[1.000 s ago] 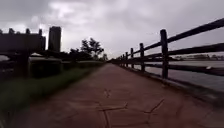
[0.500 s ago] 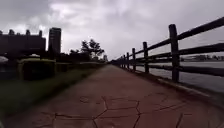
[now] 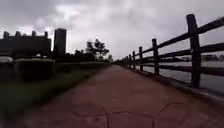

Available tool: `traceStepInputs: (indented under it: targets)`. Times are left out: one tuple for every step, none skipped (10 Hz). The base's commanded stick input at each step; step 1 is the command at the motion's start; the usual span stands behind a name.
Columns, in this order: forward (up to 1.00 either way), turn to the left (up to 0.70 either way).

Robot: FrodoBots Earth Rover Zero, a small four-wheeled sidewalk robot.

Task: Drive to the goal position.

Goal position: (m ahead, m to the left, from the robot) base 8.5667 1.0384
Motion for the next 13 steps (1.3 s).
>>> traceStepInputs:
  targets:
    - [1.0, 0.0]
    - [1.0, 0.0]
    - [1.0, 0.0]
    - [1.0, 0.0]
    - [1.0, 0.0]
    - [1.0, 0.0]
    - [1.0, 0.0]
    - [1.0, 0.0]
    - [1.0, 0.0]
    - [1.0, 0.0]
    - [1.0, 0.0]
    - [1.0, 0.0]
    - [1.0, 0.0]
